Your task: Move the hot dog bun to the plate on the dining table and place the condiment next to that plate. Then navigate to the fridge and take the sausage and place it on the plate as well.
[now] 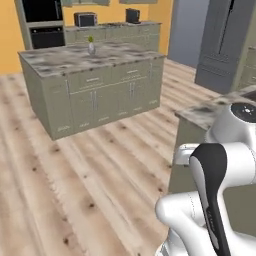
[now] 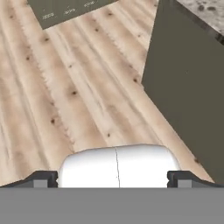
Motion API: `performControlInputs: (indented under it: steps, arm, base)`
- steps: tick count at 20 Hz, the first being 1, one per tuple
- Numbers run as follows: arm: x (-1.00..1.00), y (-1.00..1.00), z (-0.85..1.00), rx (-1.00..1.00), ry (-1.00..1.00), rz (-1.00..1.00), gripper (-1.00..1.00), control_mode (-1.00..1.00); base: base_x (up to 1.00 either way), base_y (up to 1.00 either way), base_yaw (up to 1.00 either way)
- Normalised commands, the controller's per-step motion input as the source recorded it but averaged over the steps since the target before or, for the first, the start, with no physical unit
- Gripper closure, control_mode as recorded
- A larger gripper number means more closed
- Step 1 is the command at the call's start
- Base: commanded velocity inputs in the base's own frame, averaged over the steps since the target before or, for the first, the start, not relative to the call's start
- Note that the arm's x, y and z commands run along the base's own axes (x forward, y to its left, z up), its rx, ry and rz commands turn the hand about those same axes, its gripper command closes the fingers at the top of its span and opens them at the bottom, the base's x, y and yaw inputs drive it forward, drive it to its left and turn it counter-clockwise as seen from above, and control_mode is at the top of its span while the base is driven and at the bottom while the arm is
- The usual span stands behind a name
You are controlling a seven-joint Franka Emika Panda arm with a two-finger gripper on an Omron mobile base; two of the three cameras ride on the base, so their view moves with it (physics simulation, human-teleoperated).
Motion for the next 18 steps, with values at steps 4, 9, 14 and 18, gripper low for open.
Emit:
performControlInputs:
  steps: [4,9,14,18]
  arm:
    - [0.0,0.0,0.0,0.0,0.0,0.0,-1.0,1.0]
    - [0.0,0.0,0.0,0.0,0.0,0.0,-1.0,1.0]
    - [0.0,0.0,0.0,0.0,0.0,0.0,-1.0,1.0]
    - [0.0,0.0,0.0,0.0,0.0,0.0,-1.0,1.0]
  base:
    - [1.0,0.31,-0.55]
    - [1.0,0.61,-0.58]
    - [1.0,0.69,-0.58]
    - [0.97,0.76,-0.57]
